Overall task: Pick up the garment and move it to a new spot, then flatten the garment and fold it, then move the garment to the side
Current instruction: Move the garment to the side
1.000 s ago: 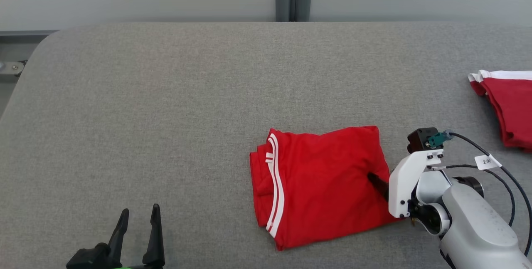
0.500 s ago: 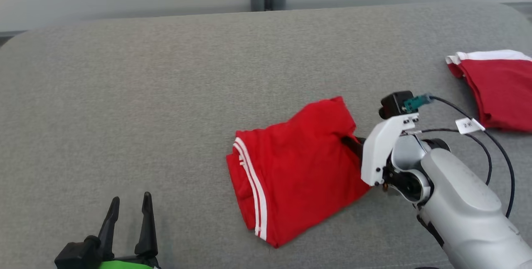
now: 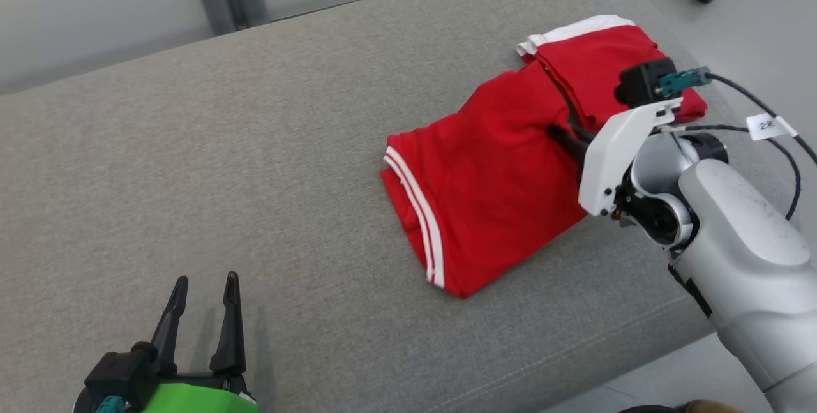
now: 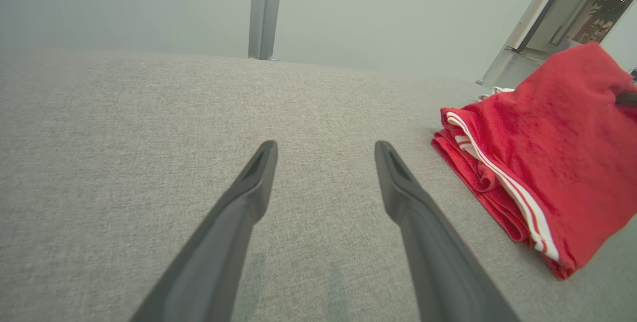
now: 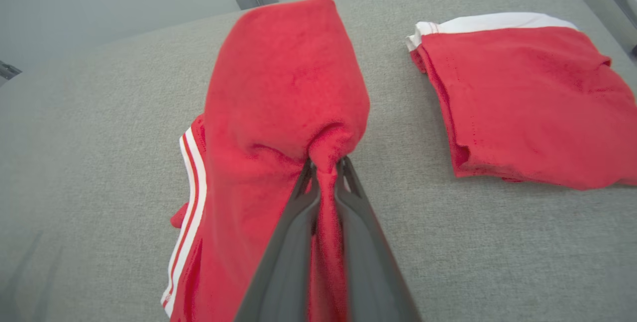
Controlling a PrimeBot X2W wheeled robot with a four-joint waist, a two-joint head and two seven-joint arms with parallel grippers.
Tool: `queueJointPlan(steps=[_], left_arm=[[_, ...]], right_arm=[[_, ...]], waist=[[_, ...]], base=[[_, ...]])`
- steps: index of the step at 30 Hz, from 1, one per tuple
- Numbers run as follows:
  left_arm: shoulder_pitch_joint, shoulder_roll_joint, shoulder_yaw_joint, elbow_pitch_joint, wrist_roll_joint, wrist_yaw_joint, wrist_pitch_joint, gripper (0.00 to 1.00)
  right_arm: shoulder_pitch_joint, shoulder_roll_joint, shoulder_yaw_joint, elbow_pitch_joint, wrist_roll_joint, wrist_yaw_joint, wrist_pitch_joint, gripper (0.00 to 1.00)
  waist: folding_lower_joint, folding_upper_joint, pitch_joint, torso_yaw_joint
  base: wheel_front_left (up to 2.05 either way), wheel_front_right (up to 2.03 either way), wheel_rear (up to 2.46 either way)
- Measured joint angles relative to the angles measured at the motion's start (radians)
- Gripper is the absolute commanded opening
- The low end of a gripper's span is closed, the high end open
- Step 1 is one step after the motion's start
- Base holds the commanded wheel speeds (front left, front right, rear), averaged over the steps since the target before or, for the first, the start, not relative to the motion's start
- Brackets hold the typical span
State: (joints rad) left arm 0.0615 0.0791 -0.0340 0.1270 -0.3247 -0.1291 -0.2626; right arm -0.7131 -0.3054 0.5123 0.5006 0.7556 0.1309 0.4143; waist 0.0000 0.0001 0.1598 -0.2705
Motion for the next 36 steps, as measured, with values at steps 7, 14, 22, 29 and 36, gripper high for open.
queueJointPlan(steps=[7,14,22,29,36], left_arm=[[-0.034,0.027,-0.043,0.011,0.002,0.000,0.000,1.00],[-0.058,0.031,-0.045,0.039,0.000,0.000,0.000,1.00],[-0.068,0.031,-0.053,0.054,0.000,0.000,0.000,1.00],[-0.095,0.057,-0.058,0.065,-0.006,0.000,0.000,1.00],[-0.129,0.072,-0.091,0.069,-0.014,0.000,0.000,1.00]], right_arm=[[-0.075,-0.006,-0.071,0.031,-0.043,0.000,-0.085,0.00],[-0.211,-0.007,-0.191,0.075,-0.096,0.000,-0.022,0.00],[-0.277,-0.033,-0.347,0.117,-0.191,0.000,0.088,0.00],[-0.304,-0.071,-0.490,0.170,-0.323,0.000,0.148,0.00],[-0.304,-0.079,-0.622,0.244,-0.513,0.000,0.072,0.00]], waist=[[0.0000,0.0000,0.044,-0.077],[0.0000,0.0000,0.080,-0.029],[0.0000,0.0000,0.103,0.045],[0.0000,0.0000,0.140,0.098],[0.0000,0.0000,0.189,0.145]], base=[[0.00,0.00,0.00],[0.00,0.00,0.00],[0.00,0.00,0.00],[0.00,0.00,0.00],[0.00,0.00,0.00]])
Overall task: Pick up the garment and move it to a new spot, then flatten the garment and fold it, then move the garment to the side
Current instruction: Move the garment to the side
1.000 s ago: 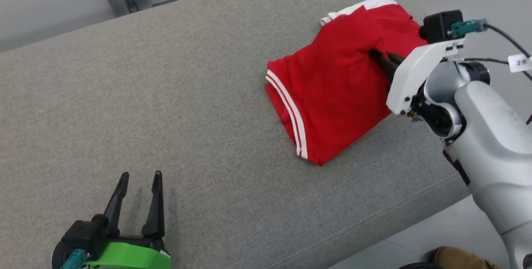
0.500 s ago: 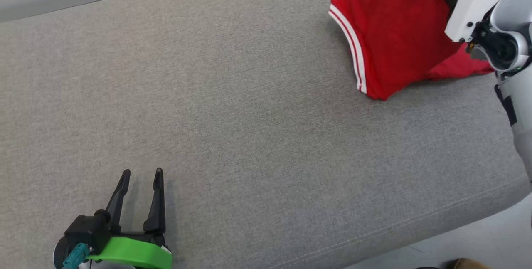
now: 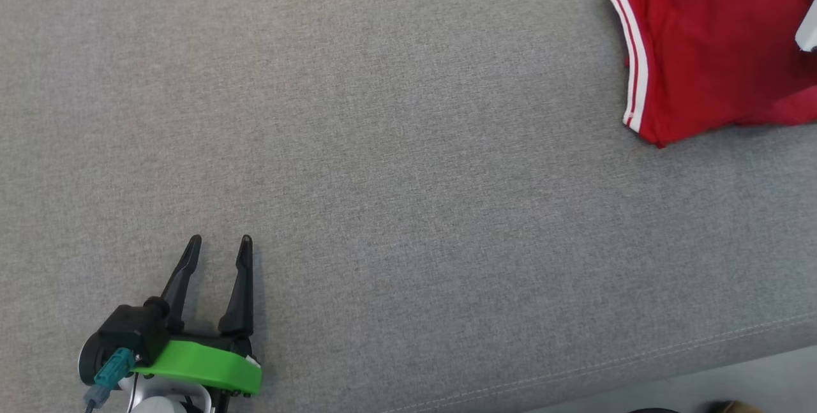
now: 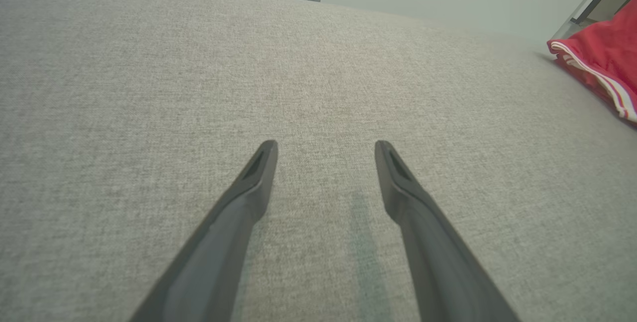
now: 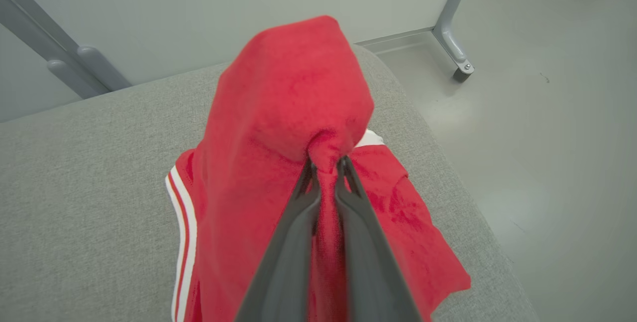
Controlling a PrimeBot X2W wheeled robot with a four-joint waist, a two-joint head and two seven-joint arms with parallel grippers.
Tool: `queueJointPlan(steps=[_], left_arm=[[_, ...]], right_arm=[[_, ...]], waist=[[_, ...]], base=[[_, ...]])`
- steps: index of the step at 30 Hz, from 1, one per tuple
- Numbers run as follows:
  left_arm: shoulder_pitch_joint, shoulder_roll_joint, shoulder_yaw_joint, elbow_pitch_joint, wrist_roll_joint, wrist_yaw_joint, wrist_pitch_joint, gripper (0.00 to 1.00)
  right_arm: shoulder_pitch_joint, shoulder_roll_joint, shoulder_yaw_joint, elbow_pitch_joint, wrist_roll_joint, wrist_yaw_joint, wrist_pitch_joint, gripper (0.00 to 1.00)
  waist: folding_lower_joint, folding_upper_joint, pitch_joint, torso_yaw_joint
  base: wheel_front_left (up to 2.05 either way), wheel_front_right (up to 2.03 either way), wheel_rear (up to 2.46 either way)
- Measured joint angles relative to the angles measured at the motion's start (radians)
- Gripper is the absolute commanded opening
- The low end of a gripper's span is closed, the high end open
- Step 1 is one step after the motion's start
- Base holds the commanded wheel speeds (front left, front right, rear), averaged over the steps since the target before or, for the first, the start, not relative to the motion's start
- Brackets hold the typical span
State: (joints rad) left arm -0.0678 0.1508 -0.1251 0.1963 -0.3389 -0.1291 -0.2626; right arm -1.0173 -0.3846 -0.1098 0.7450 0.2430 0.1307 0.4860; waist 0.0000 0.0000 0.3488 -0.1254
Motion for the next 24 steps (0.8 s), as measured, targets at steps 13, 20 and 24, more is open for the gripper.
queueJointPlan(steps=[13,20,24], left_arm=[[-0.013,0.031,-0.017,-0.002,-0.002,0.000,-0.002,1.00],[-0.015,0.049,-0.022,-0.019,-0.001,-0.003,-0.003,1.00],[-0.015,0.057,-0.019,-0.019,0.001,-0.003,-0.003,1.00]], right_arm=[[0.000,0.035,-0.293,0.087,-0.237,0.000,-0.153,0.00],[-0.021,0.034,-0.372,0.097,-0.356,0.000,-0.199,0.00],[-0.041,0.027,-0.411,0.112,-0.395,0.001,-0.216,0.36]], waist=[[0.0000,0.0000,0.086,0.052],[0.0001,0.0000,0.112,0.059],[0.0000,0.0000,0.117,0.062]], base=[[0.00,0.00,0.00],[0.00,0.00,0.00],[0.00,0.00,0.00]])
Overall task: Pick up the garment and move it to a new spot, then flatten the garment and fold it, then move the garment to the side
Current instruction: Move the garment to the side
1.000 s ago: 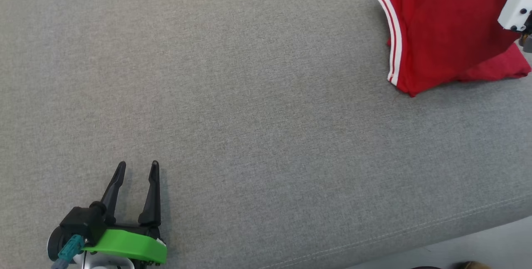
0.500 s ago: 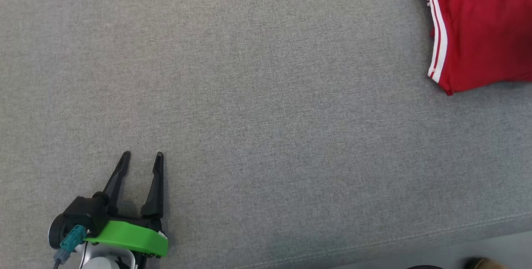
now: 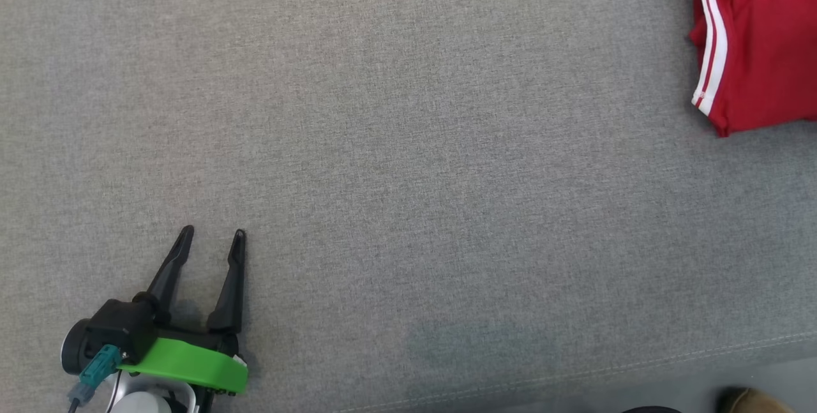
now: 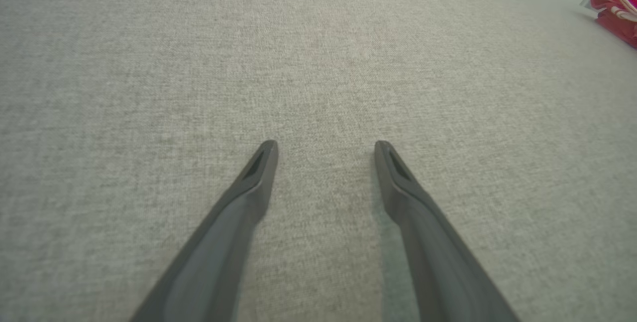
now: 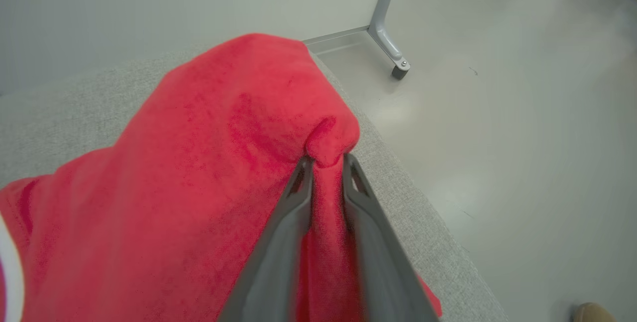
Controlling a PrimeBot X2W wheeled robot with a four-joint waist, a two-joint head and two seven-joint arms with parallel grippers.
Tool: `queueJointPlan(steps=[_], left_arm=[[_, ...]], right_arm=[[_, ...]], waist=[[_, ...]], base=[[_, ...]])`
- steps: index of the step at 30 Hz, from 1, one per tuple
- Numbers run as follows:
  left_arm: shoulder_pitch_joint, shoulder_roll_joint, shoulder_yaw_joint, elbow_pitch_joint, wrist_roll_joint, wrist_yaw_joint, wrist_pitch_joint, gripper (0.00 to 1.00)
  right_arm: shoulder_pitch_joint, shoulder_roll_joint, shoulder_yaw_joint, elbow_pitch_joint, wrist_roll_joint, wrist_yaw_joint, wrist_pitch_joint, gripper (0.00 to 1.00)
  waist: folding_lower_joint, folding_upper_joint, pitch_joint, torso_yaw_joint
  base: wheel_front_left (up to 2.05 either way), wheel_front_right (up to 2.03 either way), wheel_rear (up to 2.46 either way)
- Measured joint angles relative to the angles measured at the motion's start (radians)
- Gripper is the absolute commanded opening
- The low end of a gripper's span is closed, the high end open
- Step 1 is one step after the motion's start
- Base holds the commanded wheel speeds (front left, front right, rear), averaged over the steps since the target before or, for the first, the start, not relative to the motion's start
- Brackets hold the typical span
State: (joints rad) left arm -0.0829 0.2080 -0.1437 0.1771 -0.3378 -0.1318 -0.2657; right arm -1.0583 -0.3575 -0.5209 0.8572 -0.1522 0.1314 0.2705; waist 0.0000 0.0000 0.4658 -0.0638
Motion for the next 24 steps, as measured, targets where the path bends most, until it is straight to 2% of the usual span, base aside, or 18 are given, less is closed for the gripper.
queueJointPlan(steps=[1,2,10,15,18,24], left_arm=[[0.000,0.003,0.002,0.000,0.000,0.000,0.000,1.00],[0.000,0.004,0.003,0.000,0.000,0.000,-0.001,1.00],[0.001,0.005,0.012,0.003,0.003,0.000,-0.001,1.00],[0.005,-0.005,0.021,0.010,0.002,0.000,0.000,1.00],[0.012,-0.020,0.034,0.011,-0.003,0.000,0.001,1.00],[0.040,-0.050,0.066,0.007,-0.003,0.000,0.001,1.00]], right_arm=[[-0.004,-0.005,-0.012,0.005,-0.016,0.000,-0.001,0.81],[-0.005,-0.010,-0.026,0.013,-0.034,0.000,0.000,1.00],[0.005,-0.013,-0.110,0.021,-0.167,0.000,-0.065,1.00],[0.013,-0.002,-0.078,0.033,-0.195,0.000,-0.150,1.00],[0.012,0.008,-0.025,0.038,-0.172,0.000,-0.253,1.00],[0.027,0.021,0.176,0.015,-0.053,0.000,-0.428,1.00]], waist=[[0.0000,0.0000,0.002,0.000],[0.0000,0.0000,0.004,0.000],[0.0000,0.0000,0.007,0.009],[0.0000,0.0000,-0.009,0.009],[0.0000,0.0000,-0.034,0.009],[0.0000,0.0000,-0.110,0.015]], base=[[0.00,0.00,0.00],[0.00,0.00,0.00],[0.00,0.00,0.00],[0.00,0.00,0.00],[0.00,0.00,0.00],[0.00,0.00,0.00]])
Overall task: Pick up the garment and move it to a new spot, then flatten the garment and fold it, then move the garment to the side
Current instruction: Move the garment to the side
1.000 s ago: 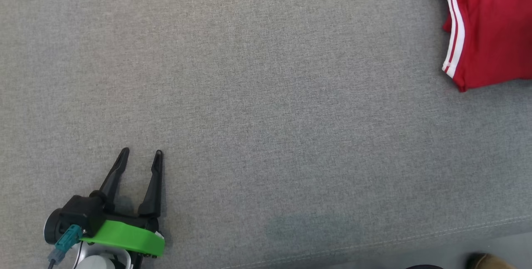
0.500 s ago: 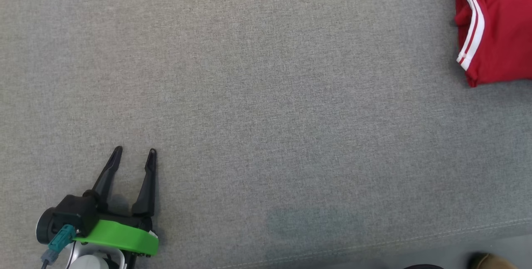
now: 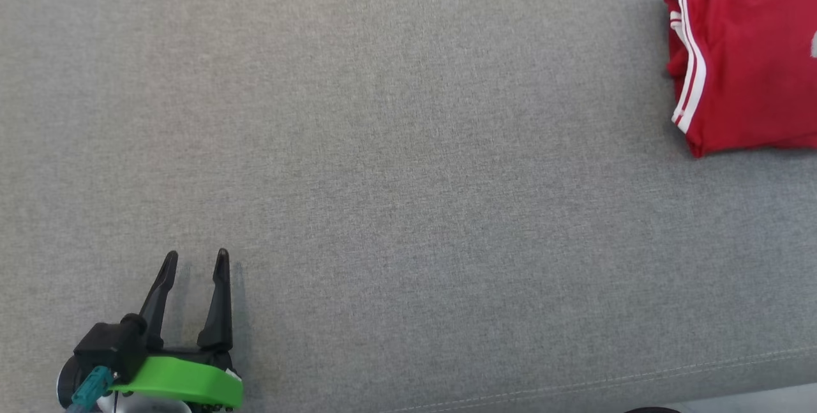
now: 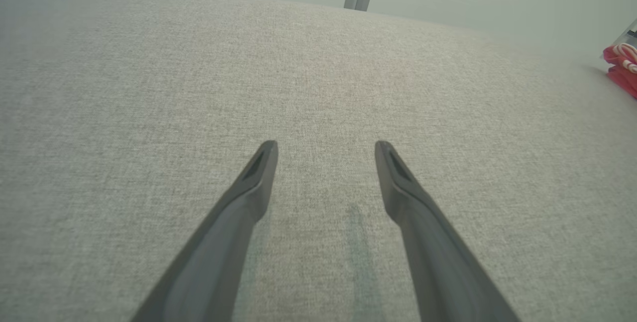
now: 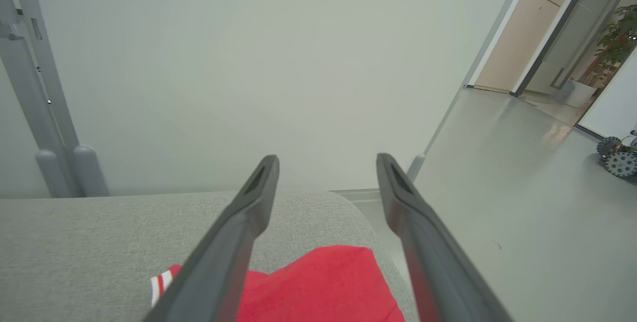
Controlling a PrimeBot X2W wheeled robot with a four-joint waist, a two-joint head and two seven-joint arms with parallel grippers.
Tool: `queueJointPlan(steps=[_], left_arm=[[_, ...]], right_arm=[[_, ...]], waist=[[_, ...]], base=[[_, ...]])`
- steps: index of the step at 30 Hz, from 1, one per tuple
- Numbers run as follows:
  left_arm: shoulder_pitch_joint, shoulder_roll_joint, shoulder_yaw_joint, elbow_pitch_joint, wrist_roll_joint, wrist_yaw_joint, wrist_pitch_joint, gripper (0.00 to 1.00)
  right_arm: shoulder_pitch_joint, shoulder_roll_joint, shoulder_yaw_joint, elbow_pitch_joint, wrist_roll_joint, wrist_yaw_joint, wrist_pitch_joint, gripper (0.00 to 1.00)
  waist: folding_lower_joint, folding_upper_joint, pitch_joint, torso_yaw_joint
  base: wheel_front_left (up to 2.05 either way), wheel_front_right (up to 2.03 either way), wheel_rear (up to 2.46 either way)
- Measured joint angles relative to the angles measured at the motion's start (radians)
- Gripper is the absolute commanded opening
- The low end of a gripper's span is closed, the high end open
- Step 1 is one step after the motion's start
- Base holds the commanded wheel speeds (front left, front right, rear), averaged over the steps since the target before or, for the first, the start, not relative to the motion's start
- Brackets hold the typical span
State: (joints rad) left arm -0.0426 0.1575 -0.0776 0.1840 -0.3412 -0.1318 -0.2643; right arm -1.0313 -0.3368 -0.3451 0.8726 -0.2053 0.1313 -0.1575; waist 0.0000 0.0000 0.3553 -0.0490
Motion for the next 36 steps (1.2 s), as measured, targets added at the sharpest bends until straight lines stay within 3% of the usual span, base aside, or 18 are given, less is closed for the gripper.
queueJointPlan(steps=[6,10,13,17,19,22,30,36], left_arm=[[0.048,-0.031,0.064,0.029,0.006,0.002,0.000,1.00],[0.075,-0.048,0.101,0.040,0.030,0.012,0.000,1.00],[0.094,-0.052,0.113,0.056,0.044,0.013,0.000,1.00],[0.100,-0.052,0.130,0.078,0.062,0.013,0.000,1.00],[0.106,-0.052,0.148,0.089,0.071,0.012,0.000,1.00],[0.115,-0.057,0.161,0.091,0.079,0.009,0.000,1.00],[0.116,-0.073,0.142,0.115,0.087,0.004,0.000,1.00],[0.115,-0.072,0.112,0.121,0.088,0.003,0.000,1.00]], right_arm=[[0.177,0.003,0.202,-0.188,0.244,0.000,-0.032,1.00],[0.386,-0.013,0.236,-0.394,0.370,0.000,0.004,1.00],[0.564,0.024,0.222,-0.542,0.407,0.000,0.031,1.00],[0.775,0.106,0.195,-0.661,0.337,0.000,0.059,1.00],[0.901,0.186,0.179,-0.697,0.252,0.000,0.038,1.00],[0.989,0.244,0.172,-0.690,0.196,0.000,-0.016,1.00],[1.049,0.285,0.170,-0.603,0.106,0.000,-0.101,1.00],[1.070,0.287,0.199,-0.686,0.116,0.000,-0.104,1.00]], waist=[[0.0000,0.0000,-0.108,0.016],[0.0000,0.0000,-0.185,0.030],[0.0000,0.0000,-0.238,0.042],[0.0000,0.0000,-0.294,0.058],[-0.0001,0.0000,-0.327,0.068],[-0.0001,0.0000,-0.349,0.077],[-0.0001,0.0000,-0.374,0.088],[0.0000,0.0000,-0.378,0.099]], base=[[0.00,0.00,0.00],[0.00,0.00,0.00],[0.00,0.00,0.00],[0.00,0.00,0.00],[0.00,0.00,0.00],[0.00,0.00,0.00],[0.00,0.00,0.00],[0.00,0.00,0.00]])
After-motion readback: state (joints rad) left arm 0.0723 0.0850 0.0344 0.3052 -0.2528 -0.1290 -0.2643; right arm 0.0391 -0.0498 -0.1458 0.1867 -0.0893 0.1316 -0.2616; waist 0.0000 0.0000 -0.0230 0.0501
